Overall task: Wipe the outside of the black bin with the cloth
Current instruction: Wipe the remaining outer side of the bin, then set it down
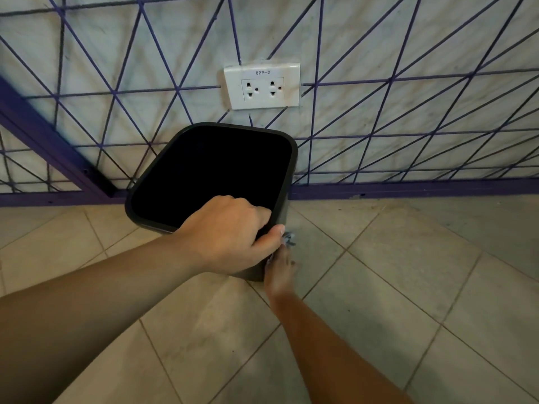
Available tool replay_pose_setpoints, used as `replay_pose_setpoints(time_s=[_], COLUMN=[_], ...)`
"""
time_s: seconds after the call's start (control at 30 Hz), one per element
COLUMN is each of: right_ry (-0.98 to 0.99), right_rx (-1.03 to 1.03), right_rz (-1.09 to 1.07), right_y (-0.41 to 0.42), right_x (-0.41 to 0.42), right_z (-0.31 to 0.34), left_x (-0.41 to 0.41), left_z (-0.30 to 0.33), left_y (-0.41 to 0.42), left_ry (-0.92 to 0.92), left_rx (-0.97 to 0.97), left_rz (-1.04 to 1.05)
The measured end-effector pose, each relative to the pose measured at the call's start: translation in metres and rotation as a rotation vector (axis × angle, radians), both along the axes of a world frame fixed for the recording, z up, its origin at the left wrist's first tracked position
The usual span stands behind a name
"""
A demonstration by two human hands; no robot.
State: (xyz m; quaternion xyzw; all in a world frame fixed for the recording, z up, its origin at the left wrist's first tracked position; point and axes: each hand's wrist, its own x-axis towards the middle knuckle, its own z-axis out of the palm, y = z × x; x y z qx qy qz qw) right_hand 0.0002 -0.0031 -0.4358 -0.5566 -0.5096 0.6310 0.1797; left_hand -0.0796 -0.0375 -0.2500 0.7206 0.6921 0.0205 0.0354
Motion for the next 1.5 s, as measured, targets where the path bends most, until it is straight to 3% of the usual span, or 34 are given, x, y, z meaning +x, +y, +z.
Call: replay_pose_setpoints(time_s=[0.23, 0.53, 0.67, 0.9, 1.0, 1.07, 1.1, 1.2, 1.27, 1.33, 1.4, 1.5], right_ry=[-0.111, -0.373, -0.428, -0.385, -0.354, -0.331, -0.311, -0.247, -0.198, -0.061, 0.087, 0.156], right_rx=[-0.009, 0.366, 0.435, 0.570, 0.631, 0.669, 0.687, 0.693, 0.629, 0.479, 0.350, 0.248], right_rz=[0.123, 0.336, 0.429, 0.491, 0.460, 0.445, 0.443, 0.414, 0.455, 0.497, 0.464, 0.349], right_y=[-0.027, 0.014, 0.019, 0.021, 0.023, 0.028, 0.031, 0.042, 0.048, 0.056, 0.062, 0.065], right_x=[0.042, 0.135, 0.156, 0.176, 0.182, 0.188, 0.190, 0.197, 0.204, 0.214, 0.224, 0.236], right_z=[-0.001, 0.084, 0.124, 0.186, 0.209, 0.223, 0.229, 0.238, 0.237, 0.234, 0.229, 0.214], left_x=[0.008, 0.051, 0.061, 0.070, 0.074, 0.085, 0.094, 0.126, 0.139, 0.143, 0.146, 0.153], left_z=[0.002, 0.000, -0.002, 0.003, 0.018, 0.035, 0.042, 0.057, 0.059, 0.058, 0.050, 0.036], left_y=[0.002, 0.027, 0.038, 0.045, 0.044, 0.043, 0.043, 0.037, 0.032, 0.029, 0.027, 0.027], left_ry=[0.065, 0.066, 0.050, 0.027, -0.002, -0.190, -0.386, -1.166, -1.525, -1.686, -1.753, -1.808], left_rx=[0.013, 0.127, 0.119, 0.016, 0.207, 0.375, 0.363, -0.083, -0.268, -0.272, -0.279, -0.288], left_rz=[0.040, 0.105, 0.175, 0.292, 0.358, 0.341, 0.338, 0.342, 0.290, 0.257, 0.259, 0.345])
